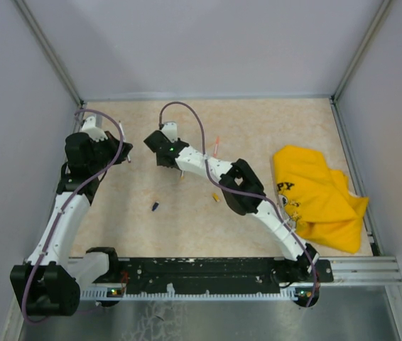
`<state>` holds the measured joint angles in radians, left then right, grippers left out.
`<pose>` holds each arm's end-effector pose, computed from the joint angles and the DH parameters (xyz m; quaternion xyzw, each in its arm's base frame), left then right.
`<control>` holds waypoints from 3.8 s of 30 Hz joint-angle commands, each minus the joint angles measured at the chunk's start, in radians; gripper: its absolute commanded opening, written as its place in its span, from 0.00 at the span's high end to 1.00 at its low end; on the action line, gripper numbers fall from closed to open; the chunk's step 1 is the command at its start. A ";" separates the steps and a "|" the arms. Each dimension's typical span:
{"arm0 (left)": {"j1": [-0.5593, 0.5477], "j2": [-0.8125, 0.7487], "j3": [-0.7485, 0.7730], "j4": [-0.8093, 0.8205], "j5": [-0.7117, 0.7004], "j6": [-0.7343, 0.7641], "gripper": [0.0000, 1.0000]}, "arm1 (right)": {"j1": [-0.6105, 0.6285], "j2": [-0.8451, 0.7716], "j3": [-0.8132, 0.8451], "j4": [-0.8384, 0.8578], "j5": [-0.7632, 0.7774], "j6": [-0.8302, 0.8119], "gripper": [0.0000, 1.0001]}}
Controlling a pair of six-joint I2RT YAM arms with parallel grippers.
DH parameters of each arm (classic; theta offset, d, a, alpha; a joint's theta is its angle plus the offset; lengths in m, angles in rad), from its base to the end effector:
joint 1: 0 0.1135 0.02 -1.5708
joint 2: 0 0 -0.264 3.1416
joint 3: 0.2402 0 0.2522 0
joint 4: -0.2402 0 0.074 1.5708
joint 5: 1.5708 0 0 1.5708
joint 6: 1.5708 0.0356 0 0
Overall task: Insert the pens into the pen caps
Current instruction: Pick up the pen cap from the center of the board, then place the pen cap at the center of the board.
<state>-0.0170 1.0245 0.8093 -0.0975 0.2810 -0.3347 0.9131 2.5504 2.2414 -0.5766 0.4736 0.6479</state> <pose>0.2377 -0.0139 0.3121 -0.0453 0.8036 -0.2134 0.5538 0.3538 0.4314 0.1615 -0.0429 0.9180 0.0728 0.3875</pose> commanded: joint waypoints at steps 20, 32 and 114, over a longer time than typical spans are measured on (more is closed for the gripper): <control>0.013 -0.018 -0.004 0.018 0.015 0.018 1.00 | 0.026 -0.084 -0.114 0.088 -0.069 -0.140 0.83; 0.017 -0.019 -0.005 0.020 0.018 0.018 1.00 | 0.026 -0.111 -0.145 0.065 -0.144 -0.183 0.75; -0.580 0.048 0.037 0.044 -0.149 0.208 1.00 | -0.238 -1.065 -1.452 0.141 -0.301 -0.157 0.89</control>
<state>-0.5938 1.0836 0.8398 -0.0837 0.1509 -0.1444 0.6659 1.4662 0.8005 -0.4576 0.1616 0.4839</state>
